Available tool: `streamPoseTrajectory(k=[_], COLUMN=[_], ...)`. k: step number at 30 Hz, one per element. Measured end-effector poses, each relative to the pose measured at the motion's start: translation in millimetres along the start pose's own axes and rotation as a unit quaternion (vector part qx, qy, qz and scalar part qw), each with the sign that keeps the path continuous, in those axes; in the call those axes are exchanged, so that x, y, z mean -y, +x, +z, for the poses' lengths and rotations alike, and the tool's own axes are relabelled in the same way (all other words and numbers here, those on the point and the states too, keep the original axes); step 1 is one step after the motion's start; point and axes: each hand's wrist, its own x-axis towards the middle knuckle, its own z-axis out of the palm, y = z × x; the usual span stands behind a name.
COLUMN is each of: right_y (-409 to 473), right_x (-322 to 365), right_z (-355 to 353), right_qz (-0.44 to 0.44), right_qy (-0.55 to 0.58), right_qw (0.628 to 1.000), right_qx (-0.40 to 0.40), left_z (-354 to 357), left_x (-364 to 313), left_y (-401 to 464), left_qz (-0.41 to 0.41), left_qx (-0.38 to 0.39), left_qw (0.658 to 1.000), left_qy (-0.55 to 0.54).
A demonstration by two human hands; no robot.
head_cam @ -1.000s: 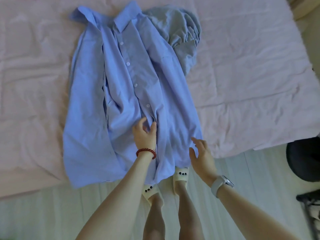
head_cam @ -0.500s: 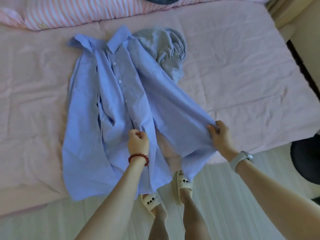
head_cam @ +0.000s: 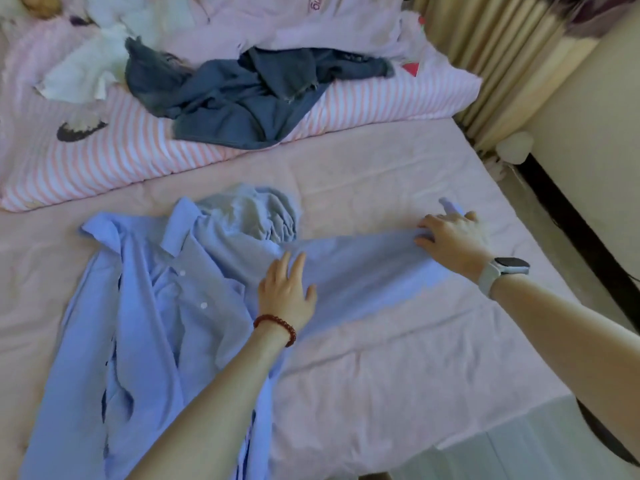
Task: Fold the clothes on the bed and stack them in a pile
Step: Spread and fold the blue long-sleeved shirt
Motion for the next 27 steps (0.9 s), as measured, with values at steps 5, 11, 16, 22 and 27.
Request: streamPoseTrajectory(k=[5,11,16,22,27], right_y=[38,25,73,80,31], right_x=[-49,-66,-81,-108,-136], right_z=[70,143,139,131,144], right_qz=[0.182,0.412,0.452,0.480,0.524], right_qy=[0.189,0.449,0.640,0.561,0.485], right_qw=[0.964,0.793,0.621,0.655,0.677], right_qx=[-0.050,-0.001,-0.018,-0.161,-0.182], left_z=[33,57,69,65,75], left_x=[-8,-16,-29,-48,-72], left_y=[86,135,156,144,155], left_qz=[0.018,0.016,-0.002,0.114,0.092], left_qx=[0.079,0.163,0.184,-0.069,-0.098], left_qw=[0.985,0.970,0.981,0.990,0.988], left_qy=[0.155,0.178,-0.052,-0.051,0.082])
